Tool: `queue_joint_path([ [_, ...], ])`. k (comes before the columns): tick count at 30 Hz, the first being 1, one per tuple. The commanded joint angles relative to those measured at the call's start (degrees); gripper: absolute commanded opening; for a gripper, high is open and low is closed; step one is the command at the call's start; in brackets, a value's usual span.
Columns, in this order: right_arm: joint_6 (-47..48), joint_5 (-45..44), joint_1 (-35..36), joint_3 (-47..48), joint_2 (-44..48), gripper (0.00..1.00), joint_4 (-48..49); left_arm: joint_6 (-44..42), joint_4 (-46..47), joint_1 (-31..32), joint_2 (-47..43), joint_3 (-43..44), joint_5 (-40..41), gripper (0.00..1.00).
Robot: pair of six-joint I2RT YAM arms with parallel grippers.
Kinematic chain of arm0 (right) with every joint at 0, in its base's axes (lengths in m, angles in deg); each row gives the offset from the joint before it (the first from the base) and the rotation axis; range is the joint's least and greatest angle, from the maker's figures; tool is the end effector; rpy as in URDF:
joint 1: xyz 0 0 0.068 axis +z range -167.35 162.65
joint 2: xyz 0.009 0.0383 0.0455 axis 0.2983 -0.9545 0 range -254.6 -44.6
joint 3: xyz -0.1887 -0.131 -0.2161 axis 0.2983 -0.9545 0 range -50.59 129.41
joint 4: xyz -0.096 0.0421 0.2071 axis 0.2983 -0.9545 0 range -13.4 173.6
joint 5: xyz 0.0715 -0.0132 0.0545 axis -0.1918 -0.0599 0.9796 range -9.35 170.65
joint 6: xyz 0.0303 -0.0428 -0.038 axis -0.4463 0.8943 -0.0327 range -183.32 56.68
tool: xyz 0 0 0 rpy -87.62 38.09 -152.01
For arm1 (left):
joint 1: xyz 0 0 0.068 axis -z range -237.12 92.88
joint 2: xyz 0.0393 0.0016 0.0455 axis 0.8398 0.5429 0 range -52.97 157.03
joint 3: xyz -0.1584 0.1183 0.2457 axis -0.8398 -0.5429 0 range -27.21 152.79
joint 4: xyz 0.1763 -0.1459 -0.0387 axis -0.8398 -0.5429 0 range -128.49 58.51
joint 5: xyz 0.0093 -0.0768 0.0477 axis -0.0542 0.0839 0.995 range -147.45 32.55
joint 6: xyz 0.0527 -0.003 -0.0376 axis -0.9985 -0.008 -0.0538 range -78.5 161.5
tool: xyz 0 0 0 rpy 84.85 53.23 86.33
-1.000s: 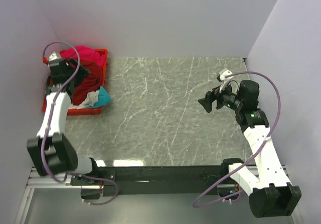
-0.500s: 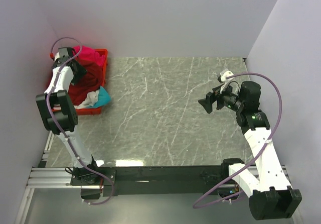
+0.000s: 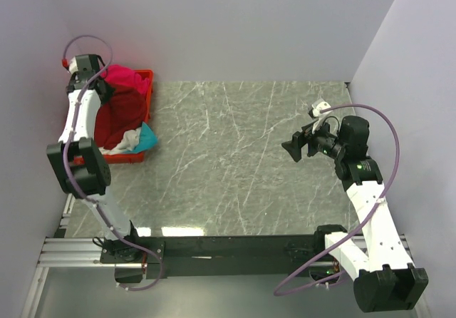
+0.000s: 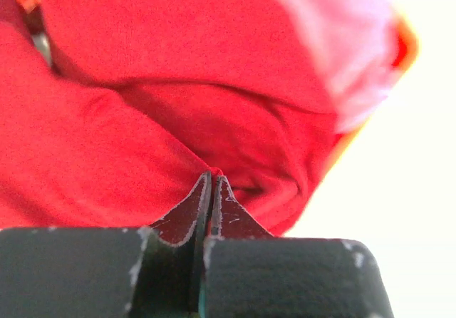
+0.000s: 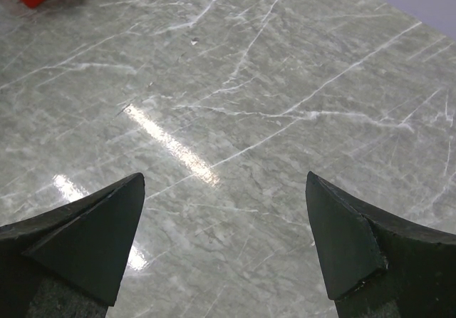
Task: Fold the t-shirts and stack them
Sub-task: Grab the tshirt from the pile, then move the tshirt to the center of the board
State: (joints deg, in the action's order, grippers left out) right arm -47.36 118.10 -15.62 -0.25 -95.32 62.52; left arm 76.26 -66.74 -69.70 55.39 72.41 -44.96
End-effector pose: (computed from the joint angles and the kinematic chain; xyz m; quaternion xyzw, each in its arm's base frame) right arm 0.1442 0.0351 0.3686 -0.2991 0.7455 0.1972 0.5620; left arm 0.4131 0.1034 0.3468 -0.4063 0.8209 0.0235 0.4005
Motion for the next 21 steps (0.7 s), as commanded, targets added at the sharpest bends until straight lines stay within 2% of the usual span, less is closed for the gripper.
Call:
queue_joint_path([
  [1,0.5,-0.5,0.1,0.0,0.4,1.00,1.1,-1.6,3.8,0.4,-11.3,2.3,0.3,0.00],
  [6,0.6,-0.8,-0.1,-0.1,0.2,1.00,1.1,-1.3,10.4,0.6,-20.9,2.2,-5.4,0.00],
  [11,0.7,-1.2,-0.1,-0.2,0.1,1.00,1.2,1.6,18.2,1.8,-25.9,6.6,-16.1,0.00],
  [17,1.1,-1.8,-0.1,-0.2,-0.2,1.00,1.2,5.4,26.4,8.8,-26.6,15.9,-25.3,0.00],
  [21,1.3,-2.1,-0.4,-0.3,-0.1,1.00,1.2,5.1,30.5,17.8,-26.7,18.2,-28.3,0.00],
])
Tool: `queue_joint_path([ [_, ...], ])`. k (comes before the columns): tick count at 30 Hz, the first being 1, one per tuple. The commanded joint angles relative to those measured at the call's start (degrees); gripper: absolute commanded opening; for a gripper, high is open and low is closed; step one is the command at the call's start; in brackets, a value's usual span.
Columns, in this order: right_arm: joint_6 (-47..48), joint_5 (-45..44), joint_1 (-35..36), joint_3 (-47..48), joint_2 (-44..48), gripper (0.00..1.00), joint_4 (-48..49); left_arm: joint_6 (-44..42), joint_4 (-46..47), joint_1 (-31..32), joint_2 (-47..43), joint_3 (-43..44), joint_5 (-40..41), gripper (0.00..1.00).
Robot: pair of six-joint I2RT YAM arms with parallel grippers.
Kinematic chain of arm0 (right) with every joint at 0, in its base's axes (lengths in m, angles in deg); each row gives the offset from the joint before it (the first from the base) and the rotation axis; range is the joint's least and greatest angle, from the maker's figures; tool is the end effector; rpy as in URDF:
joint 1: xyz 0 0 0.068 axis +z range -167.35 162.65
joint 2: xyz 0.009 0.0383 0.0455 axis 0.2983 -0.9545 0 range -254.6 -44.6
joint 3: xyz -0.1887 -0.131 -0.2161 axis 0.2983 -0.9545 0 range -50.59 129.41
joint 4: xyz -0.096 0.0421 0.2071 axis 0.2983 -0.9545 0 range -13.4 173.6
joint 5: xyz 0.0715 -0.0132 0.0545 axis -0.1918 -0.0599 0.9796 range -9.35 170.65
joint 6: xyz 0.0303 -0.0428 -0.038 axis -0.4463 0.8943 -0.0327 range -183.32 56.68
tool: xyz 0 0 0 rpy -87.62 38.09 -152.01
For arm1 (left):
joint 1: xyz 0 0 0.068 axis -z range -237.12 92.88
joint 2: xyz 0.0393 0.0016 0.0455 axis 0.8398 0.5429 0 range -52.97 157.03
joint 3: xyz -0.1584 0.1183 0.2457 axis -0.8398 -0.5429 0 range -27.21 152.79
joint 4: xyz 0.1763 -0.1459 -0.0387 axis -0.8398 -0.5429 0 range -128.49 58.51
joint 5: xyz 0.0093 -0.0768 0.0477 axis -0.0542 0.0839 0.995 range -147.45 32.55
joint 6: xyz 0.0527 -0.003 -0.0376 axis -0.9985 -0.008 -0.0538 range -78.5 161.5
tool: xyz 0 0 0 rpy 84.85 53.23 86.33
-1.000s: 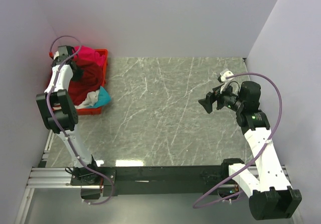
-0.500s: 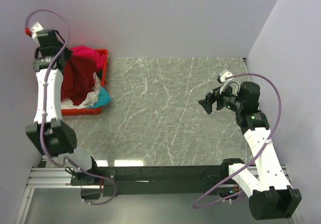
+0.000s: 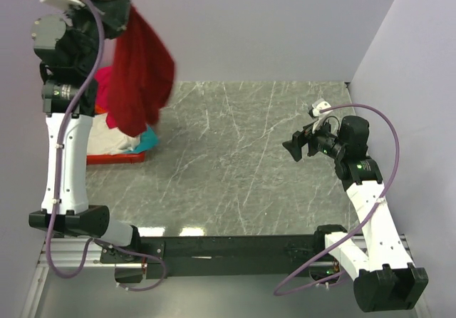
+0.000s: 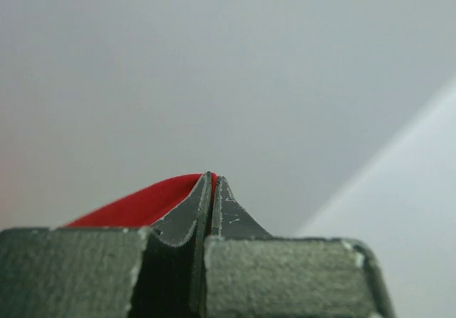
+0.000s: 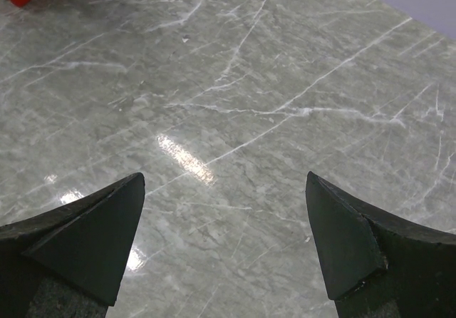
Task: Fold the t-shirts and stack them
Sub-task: Move the tshirt to the center of the board
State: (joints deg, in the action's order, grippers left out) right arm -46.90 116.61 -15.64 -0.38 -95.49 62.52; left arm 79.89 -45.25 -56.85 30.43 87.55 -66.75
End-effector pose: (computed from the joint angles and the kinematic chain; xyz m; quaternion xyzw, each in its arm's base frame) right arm 0.1457 0.0341 0.3672 -0.2952 0.7503 0.1852 0.5619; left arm 0.2536 -0.0093 0.6190 -0.1304 0.5777 -0.3115 0.7431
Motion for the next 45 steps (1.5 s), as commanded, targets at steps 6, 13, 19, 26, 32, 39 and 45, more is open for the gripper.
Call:
queue_joint_path([
  [6,1.2,-1.8,-0.8,-0.1,0.4,1.00,1.3,2.6,12.9,15.9,-2.4,1.4,-9.2,0.00],
  [13,2.3,-3.3,-3.1,-0.2,1.1,1.00,1.4,1.9,17.2,25.4,-3.2,-15.7,-9.8,0.00],
  [19,2.8,-3.0,-4.8,-0.4,1.0,1.00,1.1,3.2,22.2,26.0,1.8,-37.9,-16.8,0.24],
  [26,9.0,4.2,-5.0,-0.6,-1.1,1.00,-2.5,-13.9,12.7,25.9,1.7,-46.8,-4.9,0.74],
  [32,26.9,16.8,-4.9,-1.5,-6.0,0.98,-14.0,-30.0,2.9,26.7,-3.1,-48.2,-11.3,0.75],
  [39,20.5,10.5,-4.1,3.4,-18.4,0.86,-16.0,-38.7,-2.3,33.9,-5.4,-54.9,-0.9,0.78],
  [45,14.6,-0.4,-2.7,6.7,-29.9,0.72,-16.5,-26.5,-9.9,34.4,-1.1,-54.3,0.1,0.75],
])
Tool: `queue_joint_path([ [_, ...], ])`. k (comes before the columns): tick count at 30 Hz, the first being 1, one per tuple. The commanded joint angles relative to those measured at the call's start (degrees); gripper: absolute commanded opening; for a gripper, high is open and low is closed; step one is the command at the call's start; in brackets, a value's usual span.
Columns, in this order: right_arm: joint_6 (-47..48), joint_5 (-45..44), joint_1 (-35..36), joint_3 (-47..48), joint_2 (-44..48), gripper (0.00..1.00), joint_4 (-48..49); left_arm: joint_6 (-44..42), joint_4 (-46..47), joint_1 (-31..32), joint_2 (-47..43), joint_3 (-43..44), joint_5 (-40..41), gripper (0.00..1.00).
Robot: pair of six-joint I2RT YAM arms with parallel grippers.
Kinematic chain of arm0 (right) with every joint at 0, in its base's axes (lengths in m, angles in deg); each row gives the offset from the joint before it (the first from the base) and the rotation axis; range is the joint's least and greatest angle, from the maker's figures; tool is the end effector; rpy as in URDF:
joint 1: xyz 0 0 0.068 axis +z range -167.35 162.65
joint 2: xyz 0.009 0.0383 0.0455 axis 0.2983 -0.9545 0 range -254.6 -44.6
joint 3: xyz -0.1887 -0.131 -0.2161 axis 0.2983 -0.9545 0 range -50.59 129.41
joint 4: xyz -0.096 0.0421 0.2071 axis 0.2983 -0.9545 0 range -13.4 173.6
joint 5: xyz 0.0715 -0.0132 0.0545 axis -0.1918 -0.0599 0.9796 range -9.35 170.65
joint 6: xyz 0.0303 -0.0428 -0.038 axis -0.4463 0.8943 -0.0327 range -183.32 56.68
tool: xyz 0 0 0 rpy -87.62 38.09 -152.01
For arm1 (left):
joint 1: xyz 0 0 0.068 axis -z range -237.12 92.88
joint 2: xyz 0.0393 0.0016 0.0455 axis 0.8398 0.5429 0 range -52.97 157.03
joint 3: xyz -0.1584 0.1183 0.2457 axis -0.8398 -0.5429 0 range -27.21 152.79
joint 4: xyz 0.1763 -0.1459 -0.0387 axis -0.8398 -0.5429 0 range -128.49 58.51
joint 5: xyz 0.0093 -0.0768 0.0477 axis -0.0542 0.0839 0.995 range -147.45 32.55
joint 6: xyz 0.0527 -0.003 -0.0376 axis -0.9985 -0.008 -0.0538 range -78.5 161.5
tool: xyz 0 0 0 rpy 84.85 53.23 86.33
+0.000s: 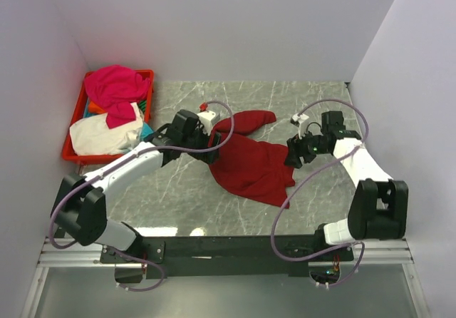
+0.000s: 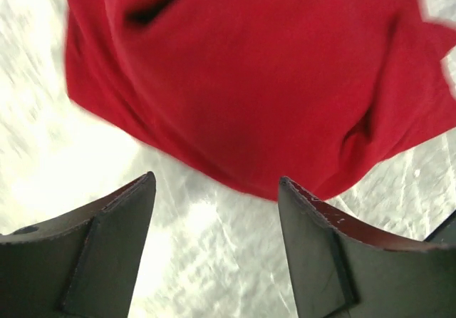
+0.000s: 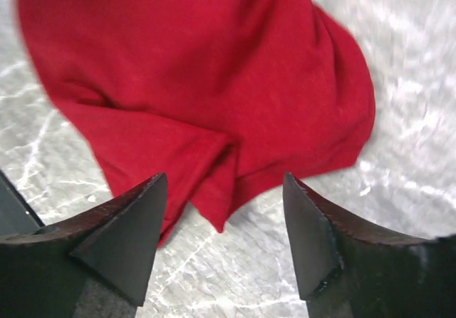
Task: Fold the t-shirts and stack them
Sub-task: Move the tshirt to the center of the board, then flatten the tshirt out
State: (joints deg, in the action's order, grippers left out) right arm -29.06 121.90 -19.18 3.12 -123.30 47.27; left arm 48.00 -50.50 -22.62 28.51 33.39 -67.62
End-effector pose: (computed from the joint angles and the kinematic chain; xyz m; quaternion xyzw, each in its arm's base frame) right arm 0.2332 0.0259 0.2813 -0.3371 0.8463 0.2527 0.3261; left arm 0.2340 -0.1716 0.3185 0.2547 0.8664 -0.2230 0.3670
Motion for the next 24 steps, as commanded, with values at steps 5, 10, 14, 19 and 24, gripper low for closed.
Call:
queue_joint_path([
  [5,-3.5,-7.2,1.1,3.9,-5.0,0.68,-2.5,10.3,8.6,7.1,-3.4,-10.2,-2.8,0.77],
  [10,-2.9,-7.6,1.5,5.0,-8.8,0.63,-5.0,4.4,14.8,15.8,0.0,-10.1,-2.2,0.77],
  [14,-1.3,-7.3,1.5,6.0,-11.0,0.61,-8.1,-0.8,17.4,21.6,6.7,-7.3,0.4,0.78],
  [19,0.5,-6.9,1.5,6.2,-11.9,0.60,-10.3,-2.6,18.6,25.2,13.1,-1.9,2.2,0.78],
  [24,4.5,-6.2,1.6,6.1,-12.2,0.59,-13.4,-3.9,18.0,27.5,18.2,2.0,5.3,0.78],
])
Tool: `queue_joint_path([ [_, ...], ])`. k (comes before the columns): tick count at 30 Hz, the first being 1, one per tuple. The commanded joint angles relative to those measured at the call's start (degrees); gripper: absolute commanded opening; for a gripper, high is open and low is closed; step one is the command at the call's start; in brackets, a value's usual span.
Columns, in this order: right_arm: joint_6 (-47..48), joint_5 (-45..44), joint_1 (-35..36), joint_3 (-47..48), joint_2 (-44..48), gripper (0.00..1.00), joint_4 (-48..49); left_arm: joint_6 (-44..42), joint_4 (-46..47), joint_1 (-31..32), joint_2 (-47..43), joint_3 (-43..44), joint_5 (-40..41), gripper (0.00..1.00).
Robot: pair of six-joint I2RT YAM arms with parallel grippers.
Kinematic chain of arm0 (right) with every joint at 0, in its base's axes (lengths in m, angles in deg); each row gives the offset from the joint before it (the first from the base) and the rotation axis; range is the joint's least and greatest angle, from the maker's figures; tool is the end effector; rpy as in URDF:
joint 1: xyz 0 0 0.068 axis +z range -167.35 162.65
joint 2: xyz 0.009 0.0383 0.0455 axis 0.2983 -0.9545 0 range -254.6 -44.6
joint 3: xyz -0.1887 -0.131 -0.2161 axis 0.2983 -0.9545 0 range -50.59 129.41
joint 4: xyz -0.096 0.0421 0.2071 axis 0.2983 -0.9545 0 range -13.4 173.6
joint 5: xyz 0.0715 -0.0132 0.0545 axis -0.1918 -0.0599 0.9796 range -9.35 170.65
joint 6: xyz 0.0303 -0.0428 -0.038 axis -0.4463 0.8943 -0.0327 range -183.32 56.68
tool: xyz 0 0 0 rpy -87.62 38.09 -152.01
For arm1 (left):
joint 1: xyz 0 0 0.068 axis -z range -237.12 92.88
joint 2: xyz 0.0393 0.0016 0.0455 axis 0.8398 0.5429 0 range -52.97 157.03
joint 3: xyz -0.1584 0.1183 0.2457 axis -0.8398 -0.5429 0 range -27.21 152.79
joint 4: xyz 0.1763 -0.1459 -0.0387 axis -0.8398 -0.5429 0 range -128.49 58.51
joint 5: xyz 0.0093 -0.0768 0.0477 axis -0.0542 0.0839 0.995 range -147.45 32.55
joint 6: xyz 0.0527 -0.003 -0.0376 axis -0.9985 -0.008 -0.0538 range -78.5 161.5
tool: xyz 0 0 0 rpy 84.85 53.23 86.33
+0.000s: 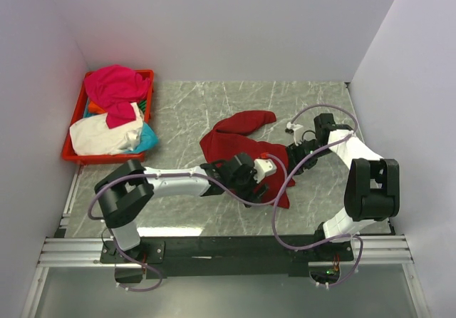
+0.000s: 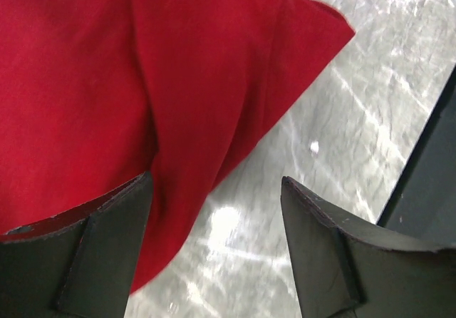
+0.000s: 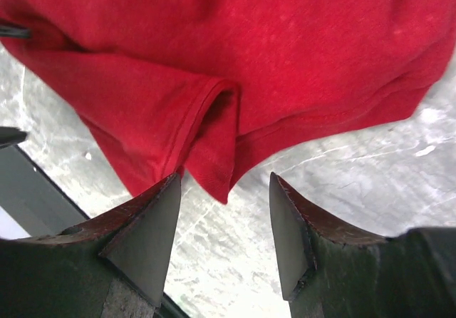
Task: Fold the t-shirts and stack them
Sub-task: Flatten the tshirt out
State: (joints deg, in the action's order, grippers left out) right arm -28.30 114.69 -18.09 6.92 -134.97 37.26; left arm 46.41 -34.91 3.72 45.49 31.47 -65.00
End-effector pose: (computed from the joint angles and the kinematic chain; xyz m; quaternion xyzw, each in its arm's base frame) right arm 0.2559 0.0250 0.2421 -0.3070 0.9015 0.2497 0.1751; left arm 0.1687 -0.3159 0.2425 0.4525 0.7966 -0.2659 0.3000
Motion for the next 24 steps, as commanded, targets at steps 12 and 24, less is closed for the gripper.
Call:
queue_joint_path([
  [12,1.6,-8.4,7.7,0.9,-3.7,0.55,-0.7,-2.2,2.0,1.7,4.2,4.4,5.1,0.62],
  [24,1.6,-8.8,7.5,0.8,-3.7,0.53,-1.0,-1.7,0.8,0.8,3.4,3.3,7.2,0.00],
])
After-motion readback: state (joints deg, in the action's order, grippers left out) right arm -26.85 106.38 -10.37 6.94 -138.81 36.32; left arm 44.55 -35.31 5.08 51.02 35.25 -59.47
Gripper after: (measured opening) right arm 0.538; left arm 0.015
